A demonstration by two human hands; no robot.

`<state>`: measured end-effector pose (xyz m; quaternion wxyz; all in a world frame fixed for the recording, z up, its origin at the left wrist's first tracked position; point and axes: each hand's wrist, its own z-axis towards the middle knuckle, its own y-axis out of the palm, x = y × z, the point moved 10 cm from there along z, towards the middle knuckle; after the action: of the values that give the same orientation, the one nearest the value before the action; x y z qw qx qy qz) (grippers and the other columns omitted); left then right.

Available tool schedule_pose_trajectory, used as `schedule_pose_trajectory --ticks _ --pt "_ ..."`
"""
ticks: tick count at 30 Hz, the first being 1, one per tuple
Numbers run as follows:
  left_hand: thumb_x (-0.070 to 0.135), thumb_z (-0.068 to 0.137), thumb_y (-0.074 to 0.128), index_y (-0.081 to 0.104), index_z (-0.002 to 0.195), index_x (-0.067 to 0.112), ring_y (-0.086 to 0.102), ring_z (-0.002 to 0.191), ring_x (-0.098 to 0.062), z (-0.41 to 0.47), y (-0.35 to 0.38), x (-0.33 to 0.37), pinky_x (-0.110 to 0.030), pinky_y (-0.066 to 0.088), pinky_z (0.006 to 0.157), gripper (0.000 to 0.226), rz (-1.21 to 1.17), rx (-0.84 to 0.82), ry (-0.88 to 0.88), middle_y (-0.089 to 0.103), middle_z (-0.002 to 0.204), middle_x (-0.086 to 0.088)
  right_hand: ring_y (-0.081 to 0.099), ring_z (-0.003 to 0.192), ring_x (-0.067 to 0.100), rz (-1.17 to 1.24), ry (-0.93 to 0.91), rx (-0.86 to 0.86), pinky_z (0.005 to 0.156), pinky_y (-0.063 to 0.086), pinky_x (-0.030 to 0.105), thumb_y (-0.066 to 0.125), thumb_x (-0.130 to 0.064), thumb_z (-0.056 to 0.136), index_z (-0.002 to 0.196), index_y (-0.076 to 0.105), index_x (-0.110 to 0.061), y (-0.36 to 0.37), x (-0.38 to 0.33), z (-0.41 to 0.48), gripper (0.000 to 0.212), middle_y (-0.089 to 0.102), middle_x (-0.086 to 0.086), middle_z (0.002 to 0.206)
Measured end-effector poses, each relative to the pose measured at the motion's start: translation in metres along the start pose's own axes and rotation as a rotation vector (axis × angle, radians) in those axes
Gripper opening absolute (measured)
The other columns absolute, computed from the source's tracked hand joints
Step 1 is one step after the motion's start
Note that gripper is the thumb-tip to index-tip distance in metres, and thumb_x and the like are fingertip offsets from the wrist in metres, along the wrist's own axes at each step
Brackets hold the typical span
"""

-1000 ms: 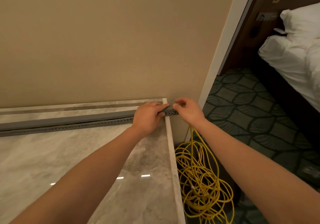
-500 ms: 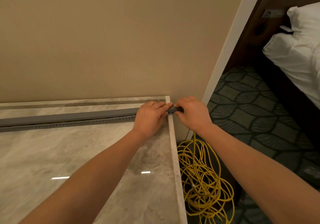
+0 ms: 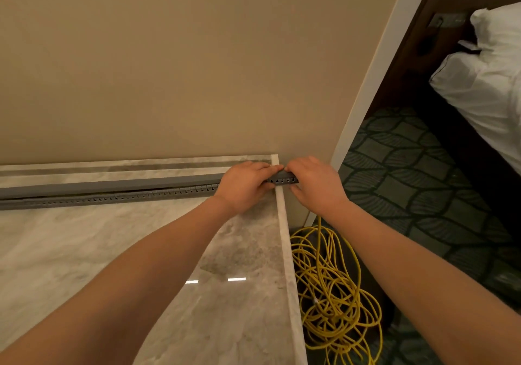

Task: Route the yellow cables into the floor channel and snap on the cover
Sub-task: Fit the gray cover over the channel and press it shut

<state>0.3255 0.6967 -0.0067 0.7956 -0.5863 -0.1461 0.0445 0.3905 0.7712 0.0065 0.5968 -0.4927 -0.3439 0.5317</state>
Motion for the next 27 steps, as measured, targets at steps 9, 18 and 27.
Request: schedule_pose_trajectory --ticks 9,18,27 --pt "0.035 0.095 0.050 0.056 0.127 0.024 0.059 0.101 -0.024 0.009 0.013 -0.013 -0.037 0.049 0.080 0.034 -0.182 -0.401 -0.135 0.064 0.114 -0.002 0.063 0.086 0.023 0.046 -0.069 -0.214 0.072 0.045 0.033 0.060 -0.038 0.087 0.107 0.062 -0.023 0.001 0.004 0.012 0.025 0.070 0.001 0.095" --pt "0.031 0.095 0.052 0.052 0.134 0.016 0.052 0.115 -0.026 0.004 0.007 -0.001 -0.038 0.045 0.093 0.041 -0.012 -0.089 -0.170 0.057 0.125 -0.004 0.058 0.088 0.021 0.120 0.018 -0.270 0.073 0.049 0.038 0.061 -0.037 0.088 0.106 0.063 -0.021 0.010 0.011 0.016 0.024 0.067 0.002 0.096" --pt "0.028 0.090 0.060 0.061 0.122 0.013 0.063 0.097 -0.027 -0.003 0.000 0.005 -0.038 0.049 0.081 0.036 0.077 0.073 -0.148 0.065 0.110 -0.003 0.061 0.085 0.022 0.038 -0.044 -0.252 0.068 0.045 0.033 0.060 -0.038 0.087 0.105 0.063 -0.021 0.004 0.006 0.021 0.025 0.069 0.001 0.093"
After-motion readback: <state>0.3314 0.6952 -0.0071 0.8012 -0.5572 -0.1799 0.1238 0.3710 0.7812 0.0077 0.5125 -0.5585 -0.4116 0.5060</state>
